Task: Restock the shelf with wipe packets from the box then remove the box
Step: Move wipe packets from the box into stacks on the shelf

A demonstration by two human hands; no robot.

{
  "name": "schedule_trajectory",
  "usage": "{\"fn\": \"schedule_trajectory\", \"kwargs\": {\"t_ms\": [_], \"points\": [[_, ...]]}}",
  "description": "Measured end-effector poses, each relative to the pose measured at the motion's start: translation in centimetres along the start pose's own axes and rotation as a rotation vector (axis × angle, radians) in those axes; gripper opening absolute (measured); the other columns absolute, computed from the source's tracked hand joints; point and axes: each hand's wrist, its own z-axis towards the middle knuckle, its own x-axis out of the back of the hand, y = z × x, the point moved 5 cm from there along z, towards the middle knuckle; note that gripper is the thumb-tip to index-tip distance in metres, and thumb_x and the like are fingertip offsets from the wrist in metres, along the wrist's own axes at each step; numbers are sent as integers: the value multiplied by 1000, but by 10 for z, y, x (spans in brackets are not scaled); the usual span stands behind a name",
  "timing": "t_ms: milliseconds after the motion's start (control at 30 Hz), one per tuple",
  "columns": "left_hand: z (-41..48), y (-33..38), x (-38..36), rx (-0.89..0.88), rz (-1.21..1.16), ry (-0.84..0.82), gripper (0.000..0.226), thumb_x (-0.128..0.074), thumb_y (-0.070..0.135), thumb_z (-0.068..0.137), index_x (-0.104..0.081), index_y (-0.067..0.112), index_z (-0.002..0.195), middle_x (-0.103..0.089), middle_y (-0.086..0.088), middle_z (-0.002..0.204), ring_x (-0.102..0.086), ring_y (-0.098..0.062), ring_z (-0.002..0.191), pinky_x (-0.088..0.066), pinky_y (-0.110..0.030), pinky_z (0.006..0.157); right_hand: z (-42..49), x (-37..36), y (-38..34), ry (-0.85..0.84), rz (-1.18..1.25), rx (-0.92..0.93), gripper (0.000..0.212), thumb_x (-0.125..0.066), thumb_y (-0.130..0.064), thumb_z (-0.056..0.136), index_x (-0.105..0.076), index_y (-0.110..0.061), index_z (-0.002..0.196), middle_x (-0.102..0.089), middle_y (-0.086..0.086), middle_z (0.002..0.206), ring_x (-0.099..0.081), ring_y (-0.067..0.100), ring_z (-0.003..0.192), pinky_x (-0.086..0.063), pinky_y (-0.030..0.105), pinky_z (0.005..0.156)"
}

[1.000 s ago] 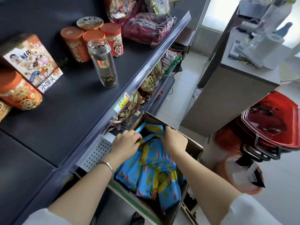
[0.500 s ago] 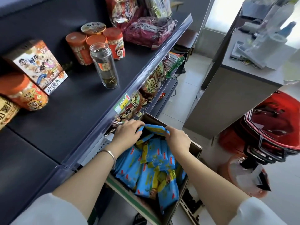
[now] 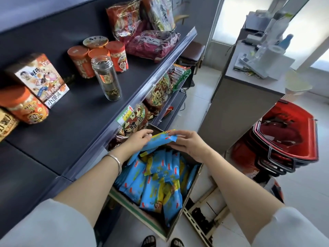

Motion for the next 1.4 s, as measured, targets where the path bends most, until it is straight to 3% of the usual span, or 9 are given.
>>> {"fn": "schedule_trajectory", "kwargs": {"t_ms": [200, 333, 400, 633, 800, 967, 1133, 1267, 1400], "points": [[-9, 0, -11, 33, -74, -198, 45, -47, 24, 98, -40, 11, 141, -49, -5, 134, -48, -13, 116, -40, -22, 94, -12, -6, -9, -205, -14, -144, 22, -46, 5, 94, -66, -3, 91, -71, 8, 101, -69, 18, 91, -59, 21, 70], [-17, -3, -8, 33, -1, -263, 13, -61, 28, 90, -59, 18, 97, -63, 4, 94, -61, -12, 89, -49, -19, 74, -10, -12, -4, -219, -12, -141, 34, -38, 10, 95, -68, -3, 86, -68, 11, 98, -68, 19, 86, -59, 25, 71], [-20, -10, -5, 37, 38, -271, 13, -66, 28, 86, -57, 22, 93, -63, 1, 98, -62, -16, 94, -52, -30, 83, -5, -10, 0, -139, -6, -138, 33, -40, 11, 94, -68, -6, 91, -67, 12, 96, -67, 18, 80, -59, 28, 71], [-31, -29, 10, 104, -282, 71, 28, -65, 20, 88, -51, 18, 113, -63, -7, 115, -62, -22, 102, -52, -43, 89, 13, -19, 27, -66, -186, -285, 41, -62, -33, 91, -52, -19, 128, -68, 11, 115, -67, 26, 103, -53, 45, 91], [-28, -24, 10, 145, -522, 253, 37, -61, 9, 90, -40, 16, 121, -57, -13, 120, -61, -20, 97, -53, -30, 68, 22, -39, 32, -115, -380, -271, 28, -64, -23, 90, -61, -16, 117, -65, 9, 121, -64, 22, 108, -55, 43, 90], [-41, -6, 37, -25, 153, 528, 89, -71, 20, 81, -12, 27, 148, -26, -7, 144, -30, -22, 131, -32, -36, 103, 31, -36, 13, -16, -938, -80, 26, -62, -21, 91, -57, -6, 111, -57, 8, 102, -57, 22, 93, -57, 37, 75], [-29, 8, 13, -225, 945, 136, 46, -66, 41, 82, -51, 34, 125, -49, 9, 129, -34, -14, 128, -16, -38, 110, 37, -50, 8, -58, -1294, 91, 26, -69, -30, 84, -64, -16, 104, -55, -2, 87, -51, 17, 83, -42, 30, 70], [-25, -5, -1, -119, 991, 13, 18, -63, 39, 85, -51, 26, 90, -63, 4, 102, -55, -19, 107, -32, -35, 89, 40, -59, 15, -99, -1253, 91, 26, -71, -29, 82, -69, -16, 104, -64, -1, 93, -56, 14, 86, -47, 31, 80], [-30, -26, 9, 32, 964, 4, 24, -60, 42, 88, -45, 23, 87, -61, 0, 103, -58, -24, 103, -41, -32, 76, 46, -44, 20, 62, -983, 0, 16, -66, -20, 87, -71, -14, 100, -67, -1, 93, -59, 14, 83, -53, 32, 84]]}}
